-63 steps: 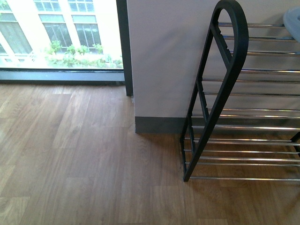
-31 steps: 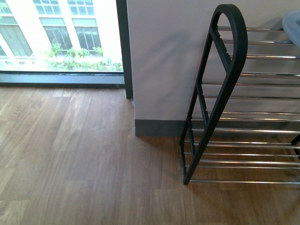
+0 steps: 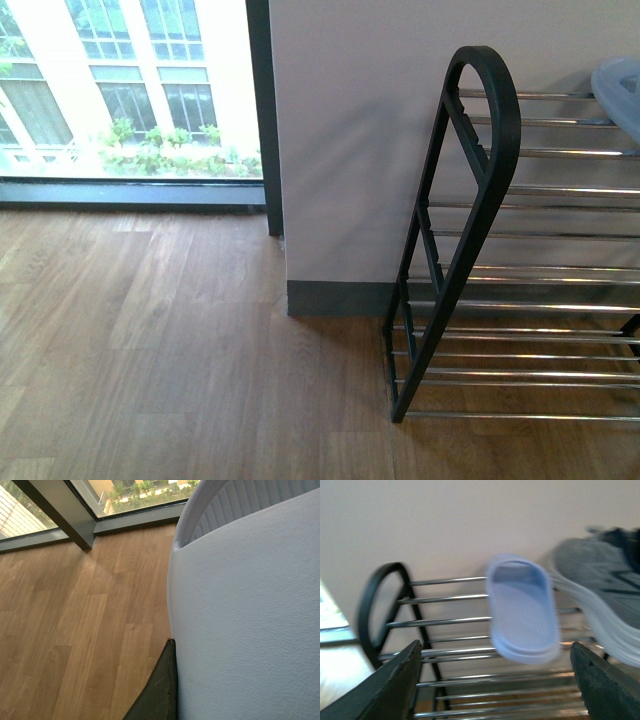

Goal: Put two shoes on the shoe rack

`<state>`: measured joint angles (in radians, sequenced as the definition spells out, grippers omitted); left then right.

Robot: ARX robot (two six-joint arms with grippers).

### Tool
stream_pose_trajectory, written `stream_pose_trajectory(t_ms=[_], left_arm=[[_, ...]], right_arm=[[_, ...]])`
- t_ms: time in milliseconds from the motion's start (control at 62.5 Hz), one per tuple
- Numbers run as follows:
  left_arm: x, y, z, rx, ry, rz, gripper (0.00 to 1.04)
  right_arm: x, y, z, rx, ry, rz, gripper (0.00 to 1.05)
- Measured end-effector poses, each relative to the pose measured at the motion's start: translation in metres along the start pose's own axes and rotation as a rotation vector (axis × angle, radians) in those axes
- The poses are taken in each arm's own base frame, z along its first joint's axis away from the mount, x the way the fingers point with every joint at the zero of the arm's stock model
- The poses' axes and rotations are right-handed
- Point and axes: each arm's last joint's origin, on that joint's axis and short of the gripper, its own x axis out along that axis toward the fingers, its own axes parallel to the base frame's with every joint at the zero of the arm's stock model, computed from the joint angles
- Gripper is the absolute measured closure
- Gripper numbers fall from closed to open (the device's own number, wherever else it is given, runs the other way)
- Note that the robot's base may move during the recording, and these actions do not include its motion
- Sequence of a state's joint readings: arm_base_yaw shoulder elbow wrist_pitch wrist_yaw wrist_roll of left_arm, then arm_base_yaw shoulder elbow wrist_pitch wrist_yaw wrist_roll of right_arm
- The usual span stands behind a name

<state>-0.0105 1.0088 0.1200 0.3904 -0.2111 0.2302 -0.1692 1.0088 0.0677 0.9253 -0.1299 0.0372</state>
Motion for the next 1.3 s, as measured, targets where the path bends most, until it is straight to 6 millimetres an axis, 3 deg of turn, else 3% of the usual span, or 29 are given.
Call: stream_pose_trajectory(t_ms=[208,352,1295], left_arm=[[0.0,0.0,0.0,0.0,0.0,0.001,1.03],[0.0,0.0,0.0,0.0,0.0,0.001,1.03],[0.0,0.0,0.0,0.0,0.0,0.0,1.03]], right_arm=[[-0.014,0.008,-0.001,-0.027,0.001,0.03,0.66],[-0.026,0.02,0.002,-0.037,-0.013,0.022,1.04],[-0.057,0.022,0.008,-0.036,-0.036,0.037,1.03]])
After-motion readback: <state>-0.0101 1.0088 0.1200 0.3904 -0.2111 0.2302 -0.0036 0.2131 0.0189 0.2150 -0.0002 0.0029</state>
